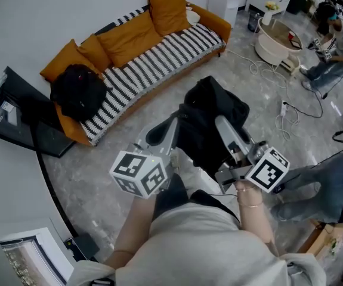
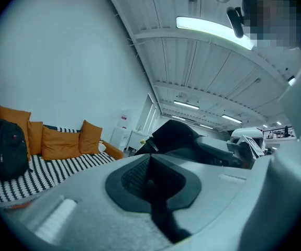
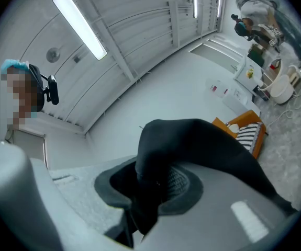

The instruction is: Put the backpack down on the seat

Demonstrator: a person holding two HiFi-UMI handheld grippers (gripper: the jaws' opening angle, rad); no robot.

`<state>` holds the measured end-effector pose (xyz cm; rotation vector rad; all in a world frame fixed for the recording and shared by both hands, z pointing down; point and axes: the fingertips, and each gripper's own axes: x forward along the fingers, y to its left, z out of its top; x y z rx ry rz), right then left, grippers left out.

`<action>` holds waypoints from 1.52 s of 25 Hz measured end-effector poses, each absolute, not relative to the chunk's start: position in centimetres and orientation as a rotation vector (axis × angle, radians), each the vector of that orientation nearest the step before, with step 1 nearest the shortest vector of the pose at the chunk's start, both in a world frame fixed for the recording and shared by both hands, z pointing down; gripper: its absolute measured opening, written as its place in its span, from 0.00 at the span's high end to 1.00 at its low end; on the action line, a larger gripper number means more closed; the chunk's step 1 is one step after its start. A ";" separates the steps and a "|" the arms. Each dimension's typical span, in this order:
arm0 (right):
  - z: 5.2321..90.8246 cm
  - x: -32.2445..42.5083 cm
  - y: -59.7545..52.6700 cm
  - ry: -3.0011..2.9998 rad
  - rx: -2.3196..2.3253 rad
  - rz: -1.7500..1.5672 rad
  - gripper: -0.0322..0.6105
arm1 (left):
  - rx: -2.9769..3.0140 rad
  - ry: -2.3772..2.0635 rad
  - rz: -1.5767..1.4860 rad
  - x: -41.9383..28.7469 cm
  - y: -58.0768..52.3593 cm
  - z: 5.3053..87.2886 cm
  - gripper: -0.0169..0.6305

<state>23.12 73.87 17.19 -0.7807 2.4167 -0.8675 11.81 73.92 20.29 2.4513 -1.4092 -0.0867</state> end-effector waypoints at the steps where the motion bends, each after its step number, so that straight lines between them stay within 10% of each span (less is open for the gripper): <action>1: 17.3 23.2 72.9 2.411 -0.791 -0.865 0.81 | 2.451 -1.396 -0.091 11.8 72.9 20.5 0.96; 38: 18.1 10.3 31.9 2.379 -0.876 -0.867 0.81 | 2.484 -1.246 -0.132 -0.4 30.5 21.5 0.96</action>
